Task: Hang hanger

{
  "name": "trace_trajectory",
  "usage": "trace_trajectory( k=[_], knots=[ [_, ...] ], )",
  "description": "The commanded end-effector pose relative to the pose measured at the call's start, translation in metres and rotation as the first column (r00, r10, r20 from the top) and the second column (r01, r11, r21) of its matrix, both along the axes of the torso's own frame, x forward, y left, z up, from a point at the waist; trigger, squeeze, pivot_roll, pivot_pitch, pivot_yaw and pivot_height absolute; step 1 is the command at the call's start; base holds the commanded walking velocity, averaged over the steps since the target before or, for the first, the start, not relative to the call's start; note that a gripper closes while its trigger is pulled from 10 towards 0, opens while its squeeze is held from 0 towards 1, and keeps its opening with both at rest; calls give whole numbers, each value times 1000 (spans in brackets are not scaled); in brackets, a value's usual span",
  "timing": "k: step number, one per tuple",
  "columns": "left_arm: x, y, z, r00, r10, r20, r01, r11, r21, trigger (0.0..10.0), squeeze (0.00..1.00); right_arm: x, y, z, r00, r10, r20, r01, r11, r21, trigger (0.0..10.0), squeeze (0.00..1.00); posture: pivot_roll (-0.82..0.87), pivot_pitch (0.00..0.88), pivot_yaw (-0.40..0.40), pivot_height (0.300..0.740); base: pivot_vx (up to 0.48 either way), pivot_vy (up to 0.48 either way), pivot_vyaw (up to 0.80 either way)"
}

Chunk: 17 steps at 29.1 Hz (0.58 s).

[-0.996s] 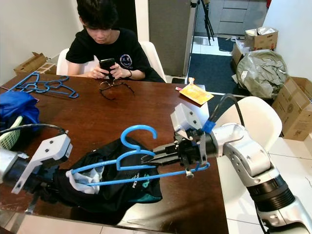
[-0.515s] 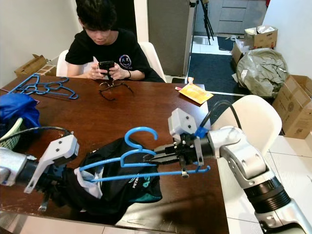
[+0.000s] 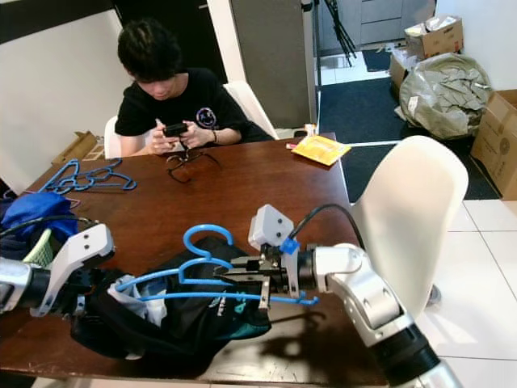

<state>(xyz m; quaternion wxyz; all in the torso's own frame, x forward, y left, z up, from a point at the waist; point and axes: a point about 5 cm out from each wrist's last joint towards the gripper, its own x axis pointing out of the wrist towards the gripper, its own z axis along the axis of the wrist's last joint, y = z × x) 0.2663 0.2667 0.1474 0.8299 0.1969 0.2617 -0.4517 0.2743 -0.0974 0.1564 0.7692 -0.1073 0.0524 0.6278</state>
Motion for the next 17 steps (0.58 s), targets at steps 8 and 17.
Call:
trace_trajectory(
  k=[8, 17],
  knots=[
    [5, 12, 1, 962, 250, 112, -225, 954, -196, 10000, 0, 4, 6, -19, 983, -159, -92, 162, 986, 28, 0, 0, -115, 0, 333, 735, 0, 0, 0],
    [30, 14, 35, 838, 457, 298, -324, 857, -401, 10000, 0, 12, 9, -26, 982, -188, -28, 187, 981, -52, 0, 0, -55, 0, 278, 735, 0, 0, 0]
  ],
)
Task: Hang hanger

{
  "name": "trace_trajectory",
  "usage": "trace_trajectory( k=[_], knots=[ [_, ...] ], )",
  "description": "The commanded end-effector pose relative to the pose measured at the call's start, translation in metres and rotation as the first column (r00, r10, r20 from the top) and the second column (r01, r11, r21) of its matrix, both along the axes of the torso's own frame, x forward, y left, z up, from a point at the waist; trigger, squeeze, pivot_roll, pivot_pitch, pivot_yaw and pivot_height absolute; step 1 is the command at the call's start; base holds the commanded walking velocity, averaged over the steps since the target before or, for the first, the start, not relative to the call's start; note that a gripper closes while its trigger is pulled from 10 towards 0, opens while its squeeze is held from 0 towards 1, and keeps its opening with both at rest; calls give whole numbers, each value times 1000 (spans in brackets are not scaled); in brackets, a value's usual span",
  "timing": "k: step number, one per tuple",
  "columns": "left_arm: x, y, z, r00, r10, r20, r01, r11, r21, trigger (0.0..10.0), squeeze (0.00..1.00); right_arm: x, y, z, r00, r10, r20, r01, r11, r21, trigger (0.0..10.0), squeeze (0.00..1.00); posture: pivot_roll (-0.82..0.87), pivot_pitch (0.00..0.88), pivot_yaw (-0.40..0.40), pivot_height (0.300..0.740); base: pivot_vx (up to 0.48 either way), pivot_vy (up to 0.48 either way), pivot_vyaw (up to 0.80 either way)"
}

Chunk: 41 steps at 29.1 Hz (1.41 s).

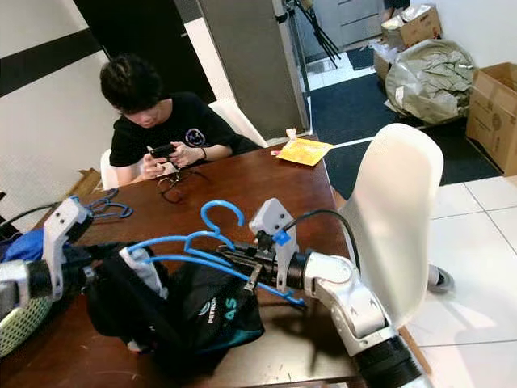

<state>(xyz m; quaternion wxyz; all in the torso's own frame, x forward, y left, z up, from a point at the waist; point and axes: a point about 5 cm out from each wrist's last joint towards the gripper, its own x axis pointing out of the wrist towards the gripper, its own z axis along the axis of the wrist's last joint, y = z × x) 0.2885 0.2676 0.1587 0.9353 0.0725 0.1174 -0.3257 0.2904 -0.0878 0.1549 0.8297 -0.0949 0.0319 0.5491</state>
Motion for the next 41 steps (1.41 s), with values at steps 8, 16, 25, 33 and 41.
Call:
trace_trajectory(
  k=[8, 16, 25, 33, 41],
  knots=[
    [14, 12, 51, 902, 225, 369, -296, 944, 149, 10000, 0, 20, -39, 32, 982, -71, 175, 104, 977, -188, 0, 0, -11, 0, 154, 735, 0, 0, 0],
    [0, 8, 49, 936, 77, 345, -231, 871, 434, 10000, 0, 33, -47, 58, 948, -32, 315, 131, 945, -300, 0, 0, 29, 0, 87, 735, 0, 0, 0],
    [-17, 15, 30, 981, -17, 191, -121, 722, 681, 10000, 0, 39, -86, 63, 937, 67, 343, 173, 765, -621, 0, 0, 59, 0, 56, 735, 0, 0, 0],
    [-8, 15, 61, 937, 50, 345, -237, 815, 528, 10000, 0, 44, -128, 65, 923, 3, 384, 306, 599, -740, 0, 0, 47, 0, 57, 735, 0, 0, 0],
    [-6, -1, 74, 946, 59, 320, -143, 959, 246, 10000, 1000, 49, -135, 69, 890, -71, 450, 392, 622, -678, 0, 0, 40, 0, 58, 735, 0, 0, 0]
  ],
)
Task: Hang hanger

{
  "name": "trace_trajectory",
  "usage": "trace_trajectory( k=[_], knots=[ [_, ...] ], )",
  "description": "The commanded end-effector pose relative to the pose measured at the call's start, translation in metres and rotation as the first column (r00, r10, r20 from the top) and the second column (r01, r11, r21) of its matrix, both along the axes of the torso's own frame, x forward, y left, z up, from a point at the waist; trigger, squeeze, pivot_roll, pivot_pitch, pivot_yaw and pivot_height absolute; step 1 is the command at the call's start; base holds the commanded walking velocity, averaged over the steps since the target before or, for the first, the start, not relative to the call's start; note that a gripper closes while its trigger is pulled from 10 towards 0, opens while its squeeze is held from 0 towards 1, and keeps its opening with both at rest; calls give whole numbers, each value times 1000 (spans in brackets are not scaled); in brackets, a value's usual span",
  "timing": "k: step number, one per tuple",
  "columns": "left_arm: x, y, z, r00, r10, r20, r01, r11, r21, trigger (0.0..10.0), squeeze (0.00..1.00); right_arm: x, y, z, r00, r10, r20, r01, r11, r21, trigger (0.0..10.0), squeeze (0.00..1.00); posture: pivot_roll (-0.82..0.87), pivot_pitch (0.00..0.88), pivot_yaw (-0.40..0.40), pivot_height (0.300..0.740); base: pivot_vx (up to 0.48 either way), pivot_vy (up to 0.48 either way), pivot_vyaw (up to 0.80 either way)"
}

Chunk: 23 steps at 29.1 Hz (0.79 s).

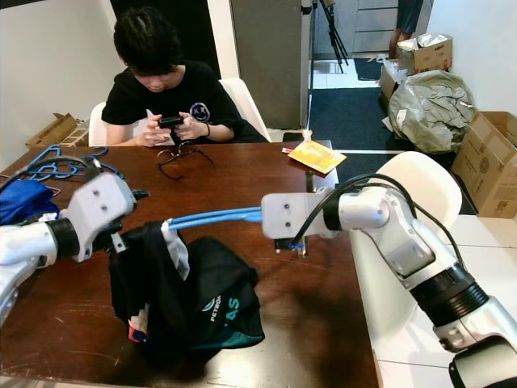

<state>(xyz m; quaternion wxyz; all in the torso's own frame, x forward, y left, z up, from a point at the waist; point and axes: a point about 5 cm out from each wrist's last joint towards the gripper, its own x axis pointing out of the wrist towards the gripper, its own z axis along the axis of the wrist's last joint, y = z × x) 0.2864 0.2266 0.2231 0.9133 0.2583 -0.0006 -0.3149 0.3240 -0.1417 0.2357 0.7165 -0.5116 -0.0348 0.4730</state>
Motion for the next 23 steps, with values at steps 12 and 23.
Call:
trace_trajectory(
  k=[12, 23],
  knots=[
    [-68, 33, -34, 854, -141, -502, 170, 985, 12, 10000, 1000, 15, -79, -13, 927, -374, -34, 370, 925, -83, 0, 0, 45, 0, 59, 735, 0, 0, 0],
    [-73, 28, 8, 931, -89, -355, 133, 986, 104, 10000, 384, 11, -79, -43, 940, -337, -49, 307, 901, -305, 0, 0, 58, 0, 34, 735, 0, 0, 0]
  ],
)
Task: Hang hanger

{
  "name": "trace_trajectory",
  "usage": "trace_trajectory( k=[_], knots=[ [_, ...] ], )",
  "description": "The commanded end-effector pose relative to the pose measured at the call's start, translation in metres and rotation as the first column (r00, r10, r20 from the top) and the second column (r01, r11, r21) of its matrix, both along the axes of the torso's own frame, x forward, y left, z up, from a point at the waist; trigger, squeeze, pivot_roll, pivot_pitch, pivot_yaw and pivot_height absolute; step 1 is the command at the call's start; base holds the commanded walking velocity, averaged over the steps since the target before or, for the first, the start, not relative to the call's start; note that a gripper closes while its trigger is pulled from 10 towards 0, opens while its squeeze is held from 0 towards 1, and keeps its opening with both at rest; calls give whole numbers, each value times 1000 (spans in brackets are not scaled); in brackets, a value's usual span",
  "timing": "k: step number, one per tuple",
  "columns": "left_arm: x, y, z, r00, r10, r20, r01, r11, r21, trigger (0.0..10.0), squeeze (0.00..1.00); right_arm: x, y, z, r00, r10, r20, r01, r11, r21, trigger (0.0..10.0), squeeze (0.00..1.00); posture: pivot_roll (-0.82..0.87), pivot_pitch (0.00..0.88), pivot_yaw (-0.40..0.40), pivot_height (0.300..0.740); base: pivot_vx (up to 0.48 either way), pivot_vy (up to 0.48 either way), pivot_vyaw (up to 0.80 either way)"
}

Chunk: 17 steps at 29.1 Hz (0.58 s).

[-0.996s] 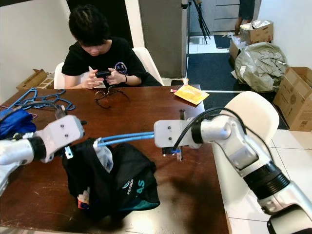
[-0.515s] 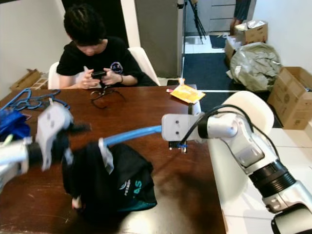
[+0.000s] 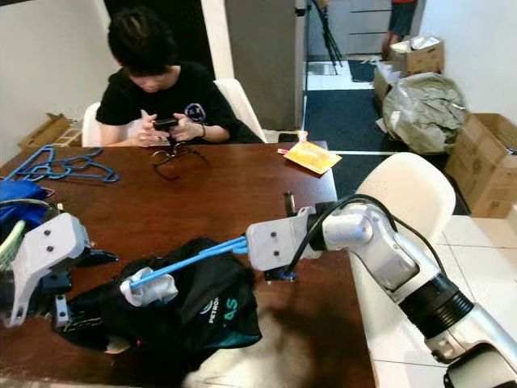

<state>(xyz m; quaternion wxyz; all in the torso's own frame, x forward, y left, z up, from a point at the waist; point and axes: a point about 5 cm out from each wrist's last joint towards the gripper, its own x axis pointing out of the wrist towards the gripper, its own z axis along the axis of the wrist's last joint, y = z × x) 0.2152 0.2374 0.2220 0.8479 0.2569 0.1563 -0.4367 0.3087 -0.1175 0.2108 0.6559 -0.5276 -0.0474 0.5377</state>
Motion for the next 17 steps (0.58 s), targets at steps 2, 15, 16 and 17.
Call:
trace_trajectory(
  k=[2, 15, 16, 17],
  knots=[
    [2, 7, 22, 995, 47, 83, -41, 997, -73, 10000, 0, 26, -102, -22, 880, -474, 19, 464, 853, -238, 0, 0, 60, 0, 33, 735, 0, 0, 0],
    [6, 71, -18, 923, 383, 19, -376, 895, 240, 10000, 0, 37, -106, 10, 855, -515, -53, 518, 852, 72, 0, 0, 55, 0, 30, 735, 0, 0, 0],
    [1, 73, -31, 920, 389, -45, -358, 882, 307, 10000, 0, 39, -106, 18, 851, -523, -52, 525, 841, 132, 0, 0, 54, 0, 31, 735, 0, 0, 0],
    [-4, 72, -43, 918, 383, -101, -327, 878, 349, 10000, 0, 42, -106, 25, 845, -533, -47, 531, 825, 192, 0, 0, 55, 0, 32, 735, 0, 0, 0]
  ],
)
